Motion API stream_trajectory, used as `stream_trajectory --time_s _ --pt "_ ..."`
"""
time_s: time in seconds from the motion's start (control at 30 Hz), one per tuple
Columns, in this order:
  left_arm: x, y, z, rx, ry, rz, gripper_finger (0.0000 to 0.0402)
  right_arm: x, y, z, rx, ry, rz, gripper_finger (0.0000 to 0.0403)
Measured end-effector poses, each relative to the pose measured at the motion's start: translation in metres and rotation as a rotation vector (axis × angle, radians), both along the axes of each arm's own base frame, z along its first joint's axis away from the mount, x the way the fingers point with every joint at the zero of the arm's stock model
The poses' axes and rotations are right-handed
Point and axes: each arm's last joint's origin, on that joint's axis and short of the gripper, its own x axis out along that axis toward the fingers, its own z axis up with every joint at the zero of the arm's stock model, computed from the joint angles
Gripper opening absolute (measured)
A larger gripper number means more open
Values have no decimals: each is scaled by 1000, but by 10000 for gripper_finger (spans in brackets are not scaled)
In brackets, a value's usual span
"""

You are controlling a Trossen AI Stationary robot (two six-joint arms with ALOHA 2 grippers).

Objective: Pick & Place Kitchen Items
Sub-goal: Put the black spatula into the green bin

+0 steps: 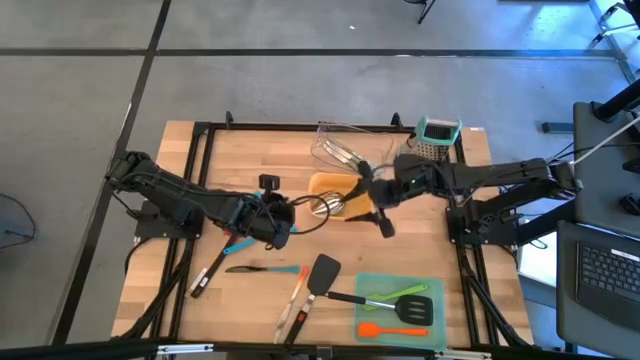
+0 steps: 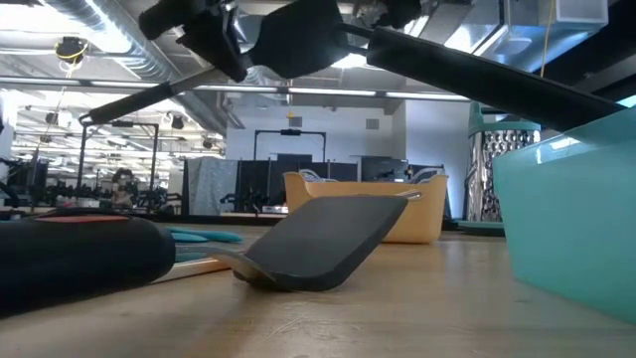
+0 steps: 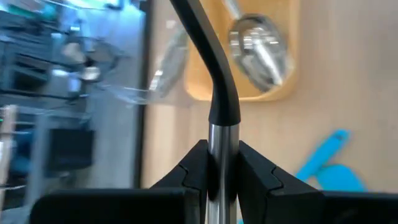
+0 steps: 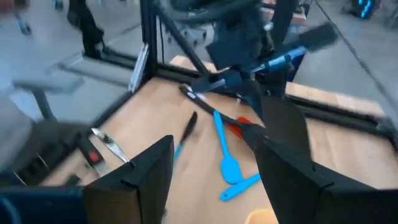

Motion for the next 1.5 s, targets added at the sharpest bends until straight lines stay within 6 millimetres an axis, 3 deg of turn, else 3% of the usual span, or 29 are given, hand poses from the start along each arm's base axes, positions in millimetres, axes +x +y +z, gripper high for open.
stream_trajectory --time_s 0.17,0.33,0.5,0.93,1.07,1.5 --pt "3 -1 -2 -128 23 -53 45 12 9 -17 -159 32 -20 227" --pt "1 -8 1 -147 20 -78 45 19 6 -27 -180 69 -77 227" --pt "2 -11 5 -189 -15 -58 45 19 2 -28 -167 96 -154 227" --pt "-5 -25 4 -229 -7 -75 45 17 3 -25 -125 85 -147 227" --pt "-2 -22 5 -204 -20 -78 45 19 5 -24 -81 61 -62 227" --pt "9 -12 8 -174 -49 -120 45 26 6 -26 -37 42 -79 227"
